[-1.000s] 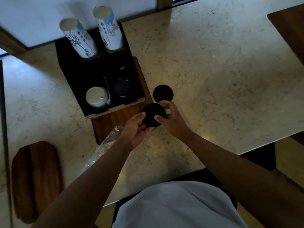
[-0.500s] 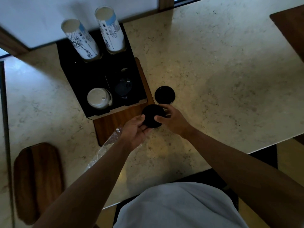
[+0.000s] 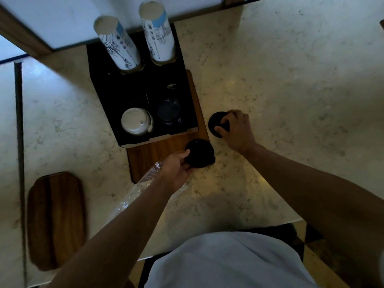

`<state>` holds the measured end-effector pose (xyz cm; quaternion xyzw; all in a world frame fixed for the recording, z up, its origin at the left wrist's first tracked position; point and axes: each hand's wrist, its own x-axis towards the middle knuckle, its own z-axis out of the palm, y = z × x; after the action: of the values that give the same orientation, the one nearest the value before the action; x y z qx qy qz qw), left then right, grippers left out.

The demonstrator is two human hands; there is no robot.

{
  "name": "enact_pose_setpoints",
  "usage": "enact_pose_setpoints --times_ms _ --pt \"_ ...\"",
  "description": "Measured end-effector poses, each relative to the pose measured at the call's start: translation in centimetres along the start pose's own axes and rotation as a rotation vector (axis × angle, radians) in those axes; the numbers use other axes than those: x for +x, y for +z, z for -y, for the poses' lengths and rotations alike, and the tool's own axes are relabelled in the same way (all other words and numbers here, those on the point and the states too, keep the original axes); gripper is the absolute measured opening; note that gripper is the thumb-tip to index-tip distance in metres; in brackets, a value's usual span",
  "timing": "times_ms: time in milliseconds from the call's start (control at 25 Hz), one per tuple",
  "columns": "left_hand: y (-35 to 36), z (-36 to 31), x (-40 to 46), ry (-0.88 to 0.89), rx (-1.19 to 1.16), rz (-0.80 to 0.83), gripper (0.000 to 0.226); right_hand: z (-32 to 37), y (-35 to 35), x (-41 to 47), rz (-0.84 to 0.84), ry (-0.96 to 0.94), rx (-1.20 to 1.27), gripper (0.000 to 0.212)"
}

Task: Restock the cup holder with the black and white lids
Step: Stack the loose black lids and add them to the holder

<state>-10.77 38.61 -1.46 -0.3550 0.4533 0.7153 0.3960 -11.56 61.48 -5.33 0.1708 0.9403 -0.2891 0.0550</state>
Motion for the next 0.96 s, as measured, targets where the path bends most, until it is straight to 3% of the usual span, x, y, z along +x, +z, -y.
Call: enact_pose_setpoints --times_ms 120,640,960 --pt "0.0 -0.2 -0.1 -0.002 0.011 -0.002 0.023 -0.2 0.1 0.1 -0.025 0.027 0.032 0.035" --pt "0.0 -0.2 -1.1 0.016 0.045 -0.044 0.039 -1.8 -1.3 -3.0 0.104 -0.056 0.114 0.047" --pt "-0.2 0.2 -1.9 0.033 0.064 -0.047 0.039 -2.0 -0.9 -6.3 0.006 -0.02 0.132 0.036"
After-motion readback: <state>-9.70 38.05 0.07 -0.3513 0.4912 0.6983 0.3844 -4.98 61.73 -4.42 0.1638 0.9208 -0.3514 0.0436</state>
